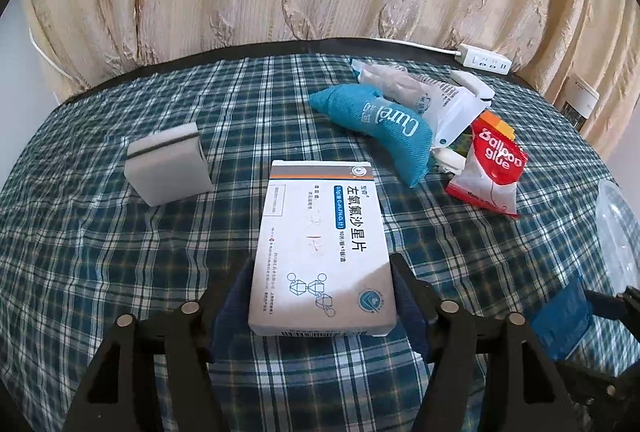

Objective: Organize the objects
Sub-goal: 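Grasp the blue wrapped packet with the right tool while the left tool holds the box, then carry the blue packet with the right tool over the clear plastic bowl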

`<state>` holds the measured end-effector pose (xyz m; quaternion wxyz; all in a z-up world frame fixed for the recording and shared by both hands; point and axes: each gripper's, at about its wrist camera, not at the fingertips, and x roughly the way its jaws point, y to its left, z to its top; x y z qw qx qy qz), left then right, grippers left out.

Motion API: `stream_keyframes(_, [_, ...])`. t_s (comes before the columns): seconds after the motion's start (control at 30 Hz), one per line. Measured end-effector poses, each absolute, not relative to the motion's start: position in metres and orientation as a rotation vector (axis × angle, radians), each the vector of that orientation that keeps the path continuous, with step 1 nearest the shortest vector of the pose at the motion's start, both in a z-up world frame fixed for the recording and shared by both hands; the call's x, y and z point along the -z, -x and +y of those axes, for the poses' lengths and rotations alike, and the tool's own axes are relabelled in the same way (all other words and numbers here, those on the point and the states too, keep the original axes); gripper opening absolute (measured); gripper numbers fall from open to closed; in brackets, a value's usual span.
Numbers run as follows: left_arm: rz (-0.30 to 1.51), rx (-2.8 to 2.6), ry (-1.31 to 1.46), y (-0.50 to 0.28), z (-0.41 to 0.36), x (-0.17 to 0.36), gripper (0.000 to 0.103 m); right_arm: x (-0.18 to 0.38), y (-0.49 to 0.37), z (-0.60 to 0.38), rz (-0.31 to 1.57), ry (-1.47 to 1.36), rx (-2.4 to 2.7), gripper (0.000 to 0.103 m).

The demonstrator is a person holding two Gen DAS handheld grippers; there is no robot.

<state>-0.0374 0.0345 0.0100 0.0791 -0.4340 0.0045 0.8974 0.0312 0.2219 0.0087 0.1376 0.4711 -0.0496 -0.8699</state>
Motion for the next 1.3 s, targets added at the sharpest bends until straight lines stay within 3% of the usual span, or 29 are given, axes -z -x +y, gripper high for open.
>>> stream_keyframes(0.33, [0.004,-2.671,1.318,0.041,0.036,-0.008,0.079,-0.009,-0.035,0.219,-0.199,-1.335,2.565,0.096])
stream_keyframes(0.4, [0.008,-2.673,1.318,0.042,0.036,-0.008,0.077,-0.007,-0.034,0.212,-0.137,-1.337,2.59,0.096])
stream_keyframes(0.47, [0.018,-2.686,1.31,0.041,0.036,-0.008,0.066,-0.006,-0.034,0.208,-0.104,-1.336,2.609,0.096])
stream_keyframes(0.7, [0.029,-2.708,1.25,0.035,0.036,-0.015,0.066,-0.003,-0.032,0.2,-0.031,-1.331,2.654,0.096])
stream_keyframes(0.77, [0.045,-2.725,1.224,0.033,0.037,-0.017,0.066,-0.003,-0.032,0.201,-0.03,-1.325,2.662,0.091])
stream_keyframes(1.3, [0.002,-2.768,1.136,0.027,0.03,-0.029,0.066,-0.013,-0.042,0.217,-0.193,-1.282,2.667,0.089])
